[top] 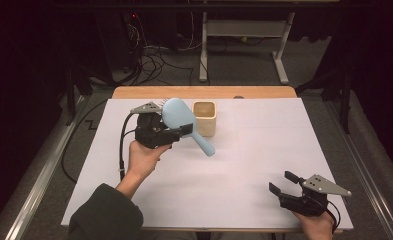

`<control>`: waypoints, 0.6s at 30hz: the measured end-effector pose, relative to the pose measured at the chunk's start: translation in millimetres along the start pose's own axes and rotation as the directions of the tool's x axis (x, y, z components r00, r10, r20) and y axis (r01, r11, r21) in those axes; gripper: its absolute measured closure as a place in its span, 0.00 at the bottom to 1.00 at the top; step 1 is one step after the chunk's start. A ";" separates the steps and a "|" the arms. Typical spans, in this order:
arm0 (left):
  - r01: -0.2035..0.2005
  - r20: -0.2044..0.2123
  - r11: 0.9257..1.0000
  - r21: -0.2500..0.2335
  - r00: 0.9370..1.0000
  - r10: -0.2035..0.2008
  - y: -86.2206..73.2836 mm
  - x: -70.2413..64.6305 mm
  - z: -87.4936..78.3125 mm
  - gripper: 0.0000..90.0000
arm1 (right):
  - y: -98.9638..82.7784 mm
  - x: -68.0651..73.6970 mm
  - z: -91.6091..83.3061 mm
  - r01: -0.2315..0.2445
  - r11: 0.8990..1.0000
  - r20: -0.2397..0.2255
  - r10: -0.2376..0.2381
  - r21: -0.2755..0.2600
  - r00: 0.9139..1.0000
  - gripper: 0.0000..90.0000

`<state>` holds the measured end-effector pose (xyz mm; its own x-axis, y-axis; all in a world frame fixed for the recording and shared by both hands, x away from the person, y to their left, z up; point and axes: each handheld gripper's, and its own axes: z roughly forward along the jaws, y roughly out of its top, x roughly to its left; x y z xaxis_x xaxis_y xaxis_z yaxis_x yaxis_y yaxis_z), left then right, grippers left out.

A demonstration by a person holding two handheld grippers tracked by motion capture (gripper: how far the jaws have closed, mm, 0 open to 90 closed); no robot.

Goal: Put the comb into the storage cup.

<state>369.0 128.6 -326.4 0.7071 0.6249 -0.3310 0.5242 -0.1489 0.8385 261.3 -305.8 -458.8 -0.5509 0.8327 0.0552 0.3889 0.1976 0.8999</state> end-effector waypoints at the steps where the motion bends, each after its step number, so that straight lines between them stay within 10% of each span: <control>1: -0.004 -0.008 1.000 -0.001 1.000 0.004 1.5 0.1 -0.1 0.59 | 0.1 0.7 -0.1 0.012 1.000 0.002 -0.012 -0.002 1.000 0.31; 18: -0.016 -0.082 0.999 -0.030 0.997 0.013 36.2 7.8 -3.1 0.58 | -0.2 0.4 -2.2 0.015 1.000 0.008 -0.015 -0.011 1.000 0.32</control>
<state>392.0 130.5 -297.3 0.6727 0.6836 -0.2833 0.4986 -0.1359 0.8561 259.5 -306.7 -458.0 -0.5504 0.8340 0.0385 0.3727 0.2042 0.9052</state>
